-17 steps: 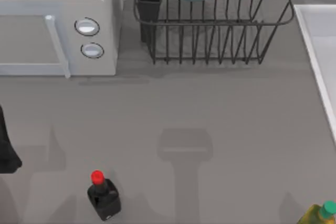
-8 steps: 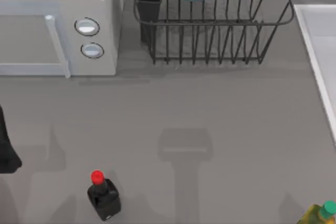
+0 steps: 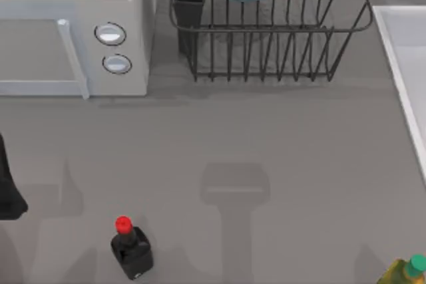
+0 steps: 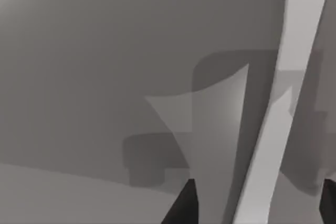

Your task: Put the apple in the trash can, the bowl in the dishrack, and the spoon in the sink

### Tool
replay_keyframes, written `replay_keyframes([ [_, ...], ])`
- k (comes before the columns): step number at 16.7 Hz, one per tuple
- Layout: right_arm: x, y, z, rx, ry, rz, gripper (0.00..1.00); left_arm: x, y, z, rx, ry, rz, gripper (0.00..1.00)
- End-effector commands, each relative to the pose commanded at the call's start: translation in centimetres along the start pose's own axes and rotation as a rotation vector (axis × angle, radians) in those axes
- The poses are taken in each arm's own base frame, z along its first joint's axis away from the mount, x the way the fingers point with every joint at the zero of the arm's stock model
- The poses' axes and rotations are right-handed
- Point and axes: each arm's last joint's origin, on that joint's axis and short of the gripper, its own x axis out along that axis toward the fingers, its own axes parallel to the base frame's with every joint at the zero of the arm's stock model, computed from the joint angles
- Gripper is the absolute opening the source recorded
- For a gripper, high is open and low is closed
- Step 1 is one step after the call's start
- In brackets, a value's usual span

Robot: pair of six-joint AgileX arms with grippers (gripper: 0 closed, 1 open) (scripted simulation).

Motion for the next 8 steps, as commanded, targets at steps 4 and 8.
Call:
replay_keyframes([
  [4, -3.2, -0.5, -0.3, -0.010, -0.004, 0.007, 0.00, 0.0, 0.0, 0.0, 0.000, 0.000, 0.000, 1.00],
  [8, -7.6, -0.1, -0.4, -0.006, -0.010, 0.025, 0.00, 0.0, 0.0, 0.0, 0.000, 0.000, 0.000, 1.00],
])
